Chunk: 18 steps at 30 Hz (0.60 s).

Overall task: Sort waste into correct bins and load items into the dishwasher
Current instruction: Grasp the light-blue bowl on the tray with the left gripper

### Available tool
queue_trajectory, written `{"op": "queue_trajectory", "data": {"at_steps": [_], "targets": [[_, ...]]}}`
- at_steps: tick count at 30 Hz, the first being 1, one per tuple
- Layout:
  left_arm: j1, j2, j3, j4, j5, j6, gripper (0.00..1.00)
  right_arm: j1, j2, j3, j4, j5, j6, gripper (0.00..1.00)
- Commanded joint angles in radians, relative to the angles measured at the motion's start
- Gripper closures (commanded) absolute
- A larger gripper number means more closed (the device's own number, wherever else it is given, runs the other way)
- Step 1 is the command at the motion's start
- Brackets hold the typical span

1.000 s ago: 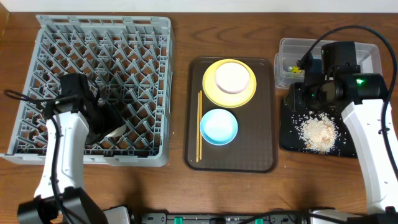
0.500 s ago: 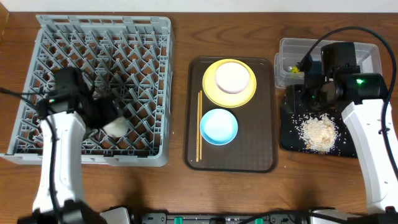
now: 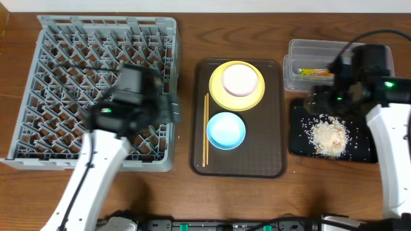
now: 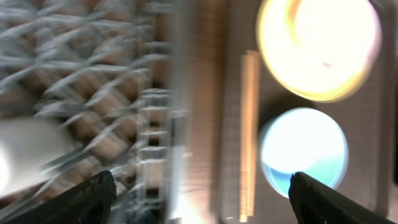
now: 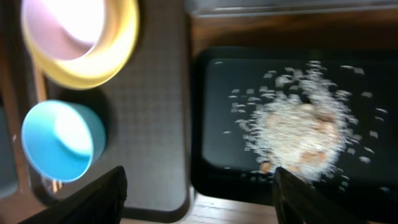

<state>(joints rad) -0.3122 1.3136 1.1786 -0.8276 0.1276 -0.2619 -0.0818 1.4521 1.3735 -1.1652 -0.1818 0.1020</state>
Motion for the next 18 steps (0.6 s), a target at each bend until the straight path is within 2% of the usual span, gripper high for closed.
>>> {"op": "queue_trajectory", "data": {"at_steps": [1,4,9,18], "targets": [[-0.14,0.048,0.011,0.05,-0.002,-0.004,0.09,-0.047,-0.027,0.008,-0.007,0.016,0.024,0.24],[-0.263,0.114,0.011,0.119,-0.002,-0.004,0.09,-0.067,-0.027,0.008,-0.021,0.017,0.024,0.22],[-0.393,0.229,0.011,0.195,-0.002,-0.004,0.09,-0.071,-0.027,0.008,-0.024,0.017,0.024,0.22],[-0.495,0.426,0.011,0.259,-0.003,-0.001,0.11,-0.071,-0.027,0.008,-0.024,0.017,0.024,0.22]]}}
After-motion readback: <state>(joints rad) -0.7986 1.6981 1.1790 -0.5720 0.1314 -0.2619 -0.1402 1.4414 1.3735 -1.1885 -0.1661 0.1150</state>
